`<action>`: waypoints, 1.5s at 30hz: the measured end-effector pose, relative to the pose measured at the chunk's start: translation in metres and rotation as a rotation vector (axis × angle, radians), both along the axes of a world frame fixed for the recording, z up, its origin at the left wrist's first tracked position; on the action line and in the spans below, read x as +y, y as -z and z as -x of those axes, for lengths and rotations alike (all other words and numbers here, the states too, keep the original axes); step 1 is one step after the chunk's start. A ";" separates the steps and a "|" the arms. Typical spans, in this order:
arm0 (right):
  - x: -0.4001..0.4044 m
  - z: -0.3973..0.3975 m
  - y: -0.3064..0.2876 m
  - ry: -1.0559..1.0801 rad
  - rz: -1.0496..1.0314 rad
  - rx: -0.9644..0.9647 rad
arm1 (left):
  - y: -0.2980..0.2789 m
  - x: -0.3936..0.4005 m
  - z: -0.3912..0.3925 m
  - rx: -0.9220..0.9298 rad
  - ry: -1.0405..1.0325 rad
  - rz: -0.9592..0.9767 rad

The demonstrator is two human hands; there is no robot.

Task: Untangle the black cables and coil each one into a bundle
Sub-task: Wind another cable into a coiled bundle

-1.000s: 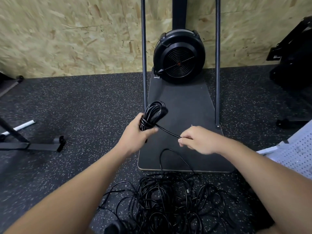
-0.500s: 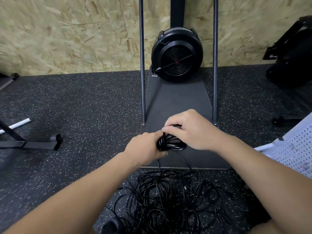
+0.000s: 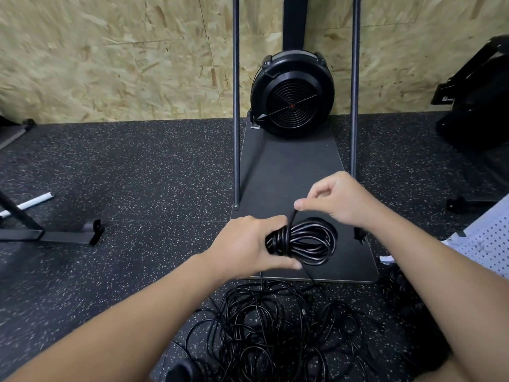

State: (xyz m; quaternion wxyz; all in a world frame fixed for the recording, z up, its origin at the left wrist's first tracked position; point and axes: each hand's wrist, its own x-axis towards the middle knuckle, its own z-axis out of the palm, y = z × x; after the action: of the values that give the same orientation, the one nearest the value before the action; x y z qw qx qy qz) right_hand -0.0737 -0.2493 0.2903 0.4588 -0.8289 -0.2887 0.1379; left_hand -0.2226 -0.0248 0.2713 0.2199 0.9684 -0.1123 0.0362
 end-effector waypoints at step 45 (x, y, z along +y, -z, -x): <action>0.021 0.020 0.002 -0.122 0.224 -0.222 | 0.031 0.004 -0.019 -0.024 -0.057 -0.188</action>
State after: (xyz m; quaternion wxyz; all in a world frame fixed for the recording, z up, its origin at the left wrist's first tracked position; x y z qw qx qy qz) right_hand -0.0942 -0.2282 0.2887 0.3194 -0.8660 -0.3704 0.1045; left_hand -0.2034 -0.0211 0.2398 0.1254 0.9870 -0.0904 0.0431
